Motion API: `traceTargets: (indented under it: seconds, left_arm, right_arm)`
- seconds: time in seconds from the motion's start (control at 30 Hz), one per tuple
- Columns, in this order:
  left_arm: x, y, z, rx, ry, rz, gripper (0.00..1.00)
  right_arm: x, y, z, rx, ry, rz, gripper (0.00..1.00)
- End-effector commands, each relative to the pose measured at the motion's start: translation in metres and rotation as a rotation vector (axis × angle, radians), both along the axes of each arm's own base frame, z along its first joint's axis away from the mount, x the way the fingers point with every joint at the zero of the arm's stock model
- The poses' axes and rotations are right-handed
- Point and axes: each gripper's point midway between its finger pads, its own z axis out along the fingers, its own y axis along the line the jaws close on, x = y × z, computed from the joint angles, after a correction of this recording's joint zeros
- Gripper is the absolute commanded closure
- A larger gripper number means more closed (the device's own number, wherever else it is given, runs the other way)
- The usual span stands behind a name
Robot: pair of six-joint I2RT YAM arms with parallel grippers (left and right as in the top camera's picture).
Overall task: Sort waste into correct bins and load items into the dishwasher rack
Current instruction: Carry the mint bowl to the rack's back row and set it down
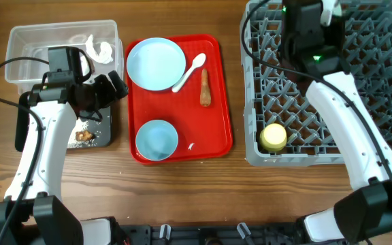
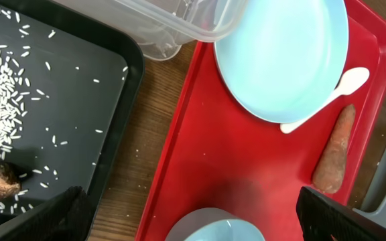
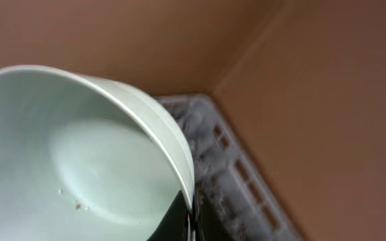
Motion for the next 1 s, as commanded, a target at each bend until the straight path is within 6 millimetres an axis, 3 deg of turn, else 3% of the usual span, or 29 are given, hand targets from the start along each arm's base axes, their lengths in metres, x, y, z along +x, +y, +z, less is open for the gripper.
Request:
traceTargets:
  seconds: [0.0,0.3,0.5,0.97]
  left_arm:
    - [0.005,0.003,0.010,0.007,-0.032,0.006,0.00]
    - [0.005,0.003,0.010,0.007,-0.032,0.006,0.00]
    - [0.005,0.003,0.010,0.007,-0.032,0.006,0.00]
    - [0.005,0.003,0.010,0.007,-0.032,0.005,0.00]
  right_arm:
    - [0.023,0.003,-0.017,-0.241,0.206,0.077,0.96]
    - [0.050,0.018,-0.069,-0.348,0.356,0.140,0.96]
    - [0.059,0.045,-0.090,-0.348,0.374,0.216,0.96]
    - [0.067,0.047,-0.112,-0.436,0.452,0.220,0.96]
